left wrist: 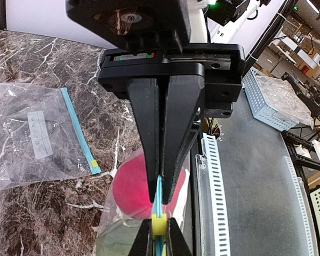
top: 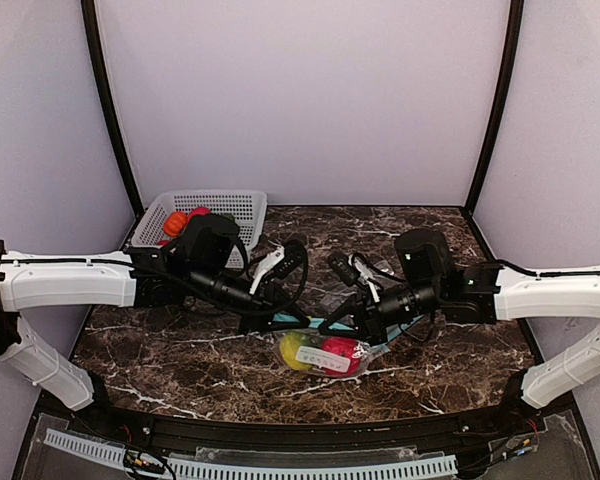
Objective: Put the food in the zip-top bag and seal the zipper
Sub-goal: Zip the zipper of the food storage bag.
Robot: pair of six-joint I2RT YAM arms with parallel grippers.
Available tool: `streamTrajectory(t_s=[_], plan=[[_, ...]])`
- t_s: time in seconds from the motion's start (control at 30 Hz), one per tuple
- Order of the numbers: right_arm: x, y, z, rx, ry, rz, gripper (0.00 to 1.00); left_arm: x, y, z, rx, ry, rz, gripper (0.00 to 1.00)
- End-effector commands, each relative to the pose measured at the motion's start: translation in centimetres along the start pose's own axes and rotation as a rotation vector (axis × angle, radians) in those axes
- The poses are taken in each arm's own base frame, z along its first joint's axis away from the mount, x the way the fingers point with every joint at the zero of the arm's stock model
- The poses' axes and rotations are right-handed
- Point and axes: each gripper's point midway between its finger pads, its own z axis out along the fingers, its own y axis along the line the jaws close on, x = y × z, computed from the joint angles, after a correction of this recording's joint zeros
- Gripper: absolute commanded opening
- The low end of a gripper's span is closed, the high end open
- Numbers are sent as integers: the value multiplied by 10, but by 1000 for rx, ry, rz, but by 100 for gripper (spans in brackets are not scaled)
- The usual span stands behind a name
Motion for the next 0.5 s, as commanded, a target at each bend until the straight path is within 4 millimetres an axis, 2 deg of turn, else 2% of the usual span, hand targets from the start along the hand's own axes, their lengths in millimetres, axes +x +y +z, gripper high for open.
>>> streamTrajectory(t_s=[0.0,0.47], plan=[[12,-19,-14,92,38,43,0,26,5,-17,-35,75,-72,1],[23,-27,-18,136,96,40,0,28,8,-27,-48,100,-58,1]])
